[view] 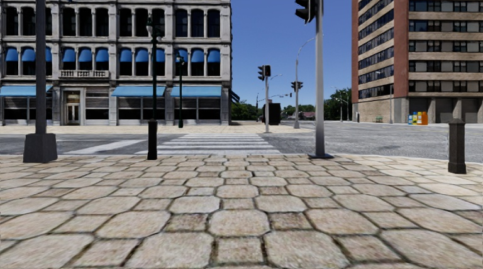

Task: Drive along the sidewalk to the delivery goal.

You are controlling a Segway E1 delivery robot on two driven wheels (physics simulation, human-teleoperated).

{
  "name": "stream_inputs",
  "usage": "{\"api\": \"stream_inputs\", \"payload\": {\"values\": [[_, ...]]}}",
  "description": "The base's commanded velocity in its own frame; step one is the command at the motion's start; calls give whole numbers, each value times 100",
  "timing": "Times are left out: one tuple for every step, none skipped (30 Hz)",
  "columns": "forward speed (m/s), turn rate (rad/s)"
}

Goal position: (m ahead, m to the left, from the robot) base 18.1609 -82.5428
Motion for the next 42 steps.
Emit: {"api": "stream_inputs", "payload": {"values": [[185, 0], [185, 0], [189, 0], [200, 0], [200, 0], [200, 0], [200, 0], [200, 0], [200, 0], [200, 0], [200, 0], [200, 0], [200, 0], [200, 0], [200, 0], [200, 0], [200, 0], [200, 0], [200, 0], [200, 0], [200, 0], [200, 0], [200, 0], [200, 0], [200, 0], [200, 0], [200, 0], [200, 0], [200, 0], [200, 0], [200, 0], [200, 0], [200, 0], [200, 0], [200, 0], [200, 0], [200, 0], [200, 0], [200, 0], [200, 0], [200, 0], [200, 0]]}}
